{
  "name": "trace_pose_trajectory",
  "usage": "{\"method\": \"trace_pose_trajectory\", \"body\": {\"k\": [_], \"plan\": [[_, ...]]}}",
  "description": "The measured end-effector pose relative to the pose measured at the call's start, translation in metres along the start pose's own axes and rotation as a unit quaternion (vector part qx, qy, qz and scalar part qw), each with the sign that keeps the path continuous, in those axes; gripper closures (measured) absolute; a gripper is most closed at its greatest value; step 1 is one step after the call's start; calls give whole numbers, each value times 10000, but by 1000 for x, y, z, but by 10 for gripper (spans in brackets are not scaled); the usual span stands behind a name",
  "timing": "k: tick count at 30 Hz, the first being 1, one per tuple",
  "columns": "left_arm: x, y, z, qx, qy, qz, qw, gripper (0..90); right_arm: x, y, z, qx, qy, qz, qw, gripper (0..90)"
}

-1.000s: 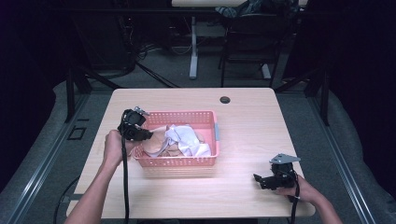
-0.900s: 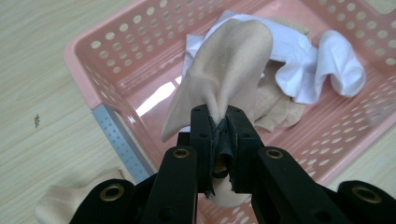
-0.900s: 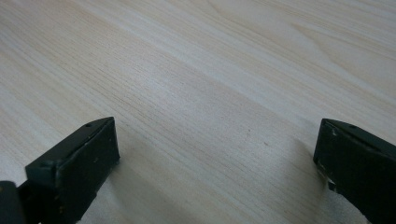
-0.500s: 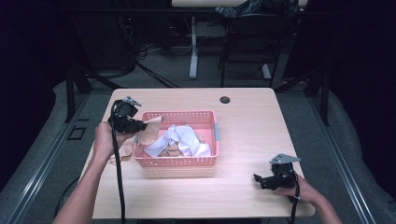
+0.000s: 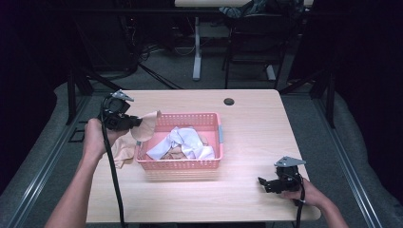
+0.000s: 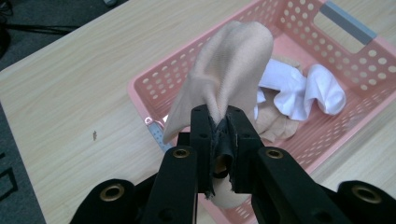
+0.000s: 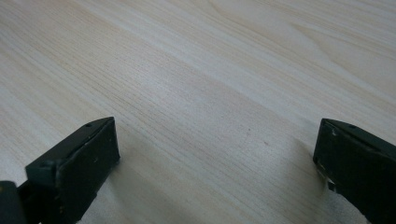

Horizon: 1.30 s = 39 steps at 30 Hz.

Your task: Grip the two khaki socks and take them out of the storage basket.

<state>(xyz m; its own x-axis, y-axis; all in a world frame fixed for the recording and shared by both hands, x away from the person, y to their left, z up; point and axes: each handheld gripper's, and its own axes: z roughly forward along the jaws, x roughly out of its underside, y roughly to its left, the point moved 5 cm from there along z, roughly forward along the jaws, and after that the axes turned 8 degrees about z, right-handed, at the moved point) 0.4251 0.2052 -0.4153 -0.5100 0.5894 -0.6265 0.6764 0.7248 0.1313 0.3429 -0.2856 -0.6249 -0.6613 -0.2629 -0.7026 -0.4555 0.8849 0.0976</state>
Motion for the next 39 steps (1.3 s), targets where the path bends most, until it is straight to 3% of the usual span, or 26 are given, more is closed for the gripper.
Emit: {"method": "trace_pose_trajectory", "body": {"k": [12,21,39], "plan": [[11,17,-19,-207,19,-108,9997,828,0,0,0,0,2,0,10000,0],[28,34,-30,-379,55,-304,9988,828,0,0,0,-2,0,2,10000,0],[73,61,-25,-523,496,-782,9943,828,0,0,0,-18,7,-11,10000,0]]}}
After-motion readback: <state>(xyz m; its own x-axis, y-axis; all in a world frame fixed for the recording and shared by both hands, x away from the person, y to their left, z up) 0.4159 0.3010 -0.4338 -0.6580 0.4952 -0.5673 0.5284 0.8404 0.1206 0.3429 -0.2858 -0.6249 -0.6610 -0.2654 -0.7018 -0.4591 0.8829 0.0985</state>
